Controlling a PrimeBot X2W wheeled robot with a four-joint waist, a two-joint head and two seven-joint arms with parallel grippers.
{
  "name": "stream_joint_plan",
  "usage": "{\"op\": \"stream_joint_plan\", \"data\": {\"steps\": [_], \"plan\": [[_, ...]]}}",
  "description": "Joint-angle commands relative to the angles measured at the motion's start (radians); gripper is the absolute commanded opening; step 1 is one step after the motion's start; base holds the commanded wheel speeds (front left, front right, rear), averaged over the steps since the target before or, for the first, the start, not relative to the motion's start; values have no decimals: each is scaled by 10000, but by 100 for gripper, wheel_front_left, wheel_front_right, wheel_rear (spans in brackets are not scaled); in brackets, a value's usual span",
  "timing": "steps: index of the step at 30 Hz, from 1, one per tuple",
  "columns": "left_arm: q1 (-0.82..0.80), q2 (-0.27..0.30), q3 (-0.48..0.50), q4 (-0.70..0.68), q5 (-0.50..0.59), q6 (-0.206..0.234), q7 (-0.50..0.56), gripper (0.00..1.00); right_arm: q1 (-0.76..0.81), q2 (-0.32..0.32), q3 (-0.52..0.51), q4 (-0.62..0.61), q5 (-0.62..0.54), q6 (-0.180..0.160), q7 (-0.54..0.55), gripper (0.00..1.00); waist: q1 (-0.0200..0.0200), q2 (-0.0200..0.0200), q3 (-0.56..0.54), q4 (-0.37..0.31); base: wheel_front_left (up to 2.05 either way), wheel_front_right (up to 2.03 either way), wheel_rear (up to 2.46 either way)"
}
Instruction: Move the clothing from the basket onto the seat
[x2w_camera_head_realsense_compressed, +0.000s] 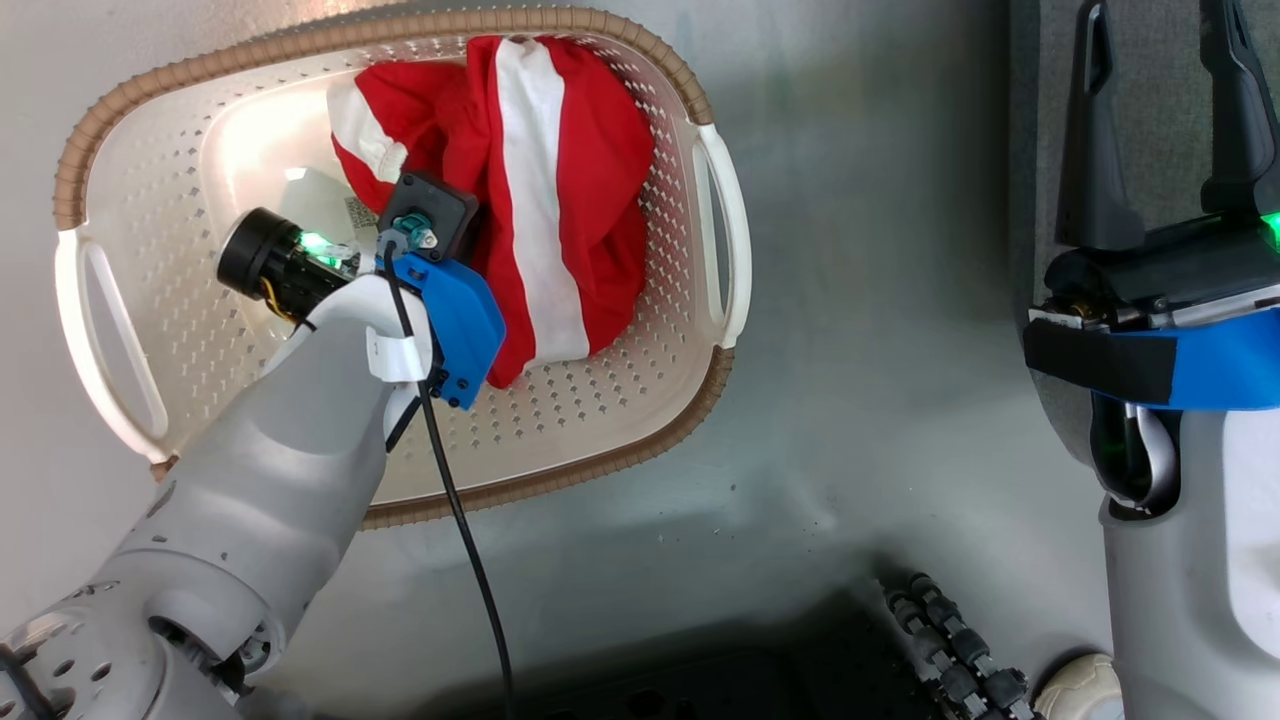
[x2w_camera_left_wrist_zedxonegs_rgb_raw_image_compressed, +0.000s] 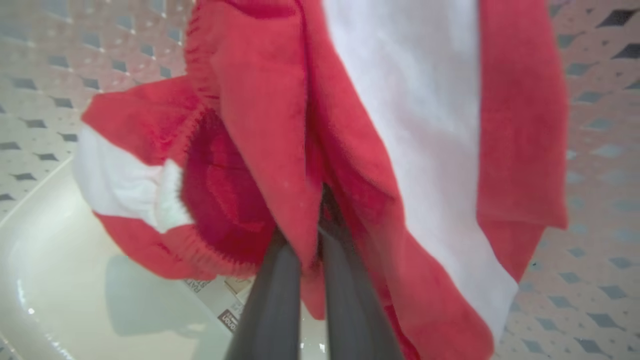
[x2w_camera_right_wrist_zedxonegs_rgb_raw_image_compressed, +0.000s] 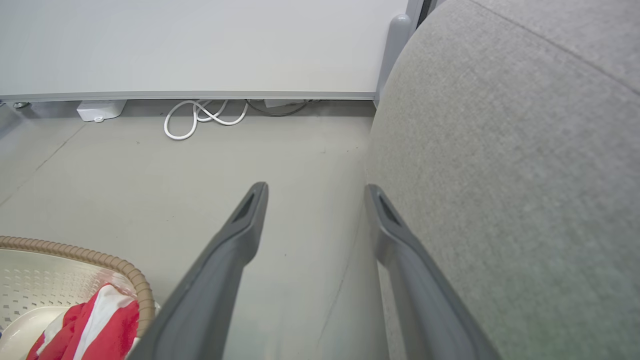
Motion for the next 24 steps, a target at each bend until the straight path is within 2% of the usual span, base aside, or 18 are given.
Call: {"op": "stream_joint_plan", "data": {"steps": [1,10,19,24], "plan": [[-214,-11,-47,-47,-64,-13,-52,0,-96,-58,-174,87,57,-20,-3,100,0,0,-34,27,0,0,0],[-22,-190,-352,-348,-546,-13,-551,0,-188,-50,-46,216,42,-14,-5,100,0,0,-538,265,0,0,0],[424,-403,-595,-906,-771,-13,-873,0,79,-83,-45,374,-65,-12,-5,100,0,0,-1490,624,0,0,0],[669,-413,-270,-1588,-602,-13,-885,0,288,-190,-69,515,-59,-12,-4,100,0,0,-2140,878,0,0,0]]}}
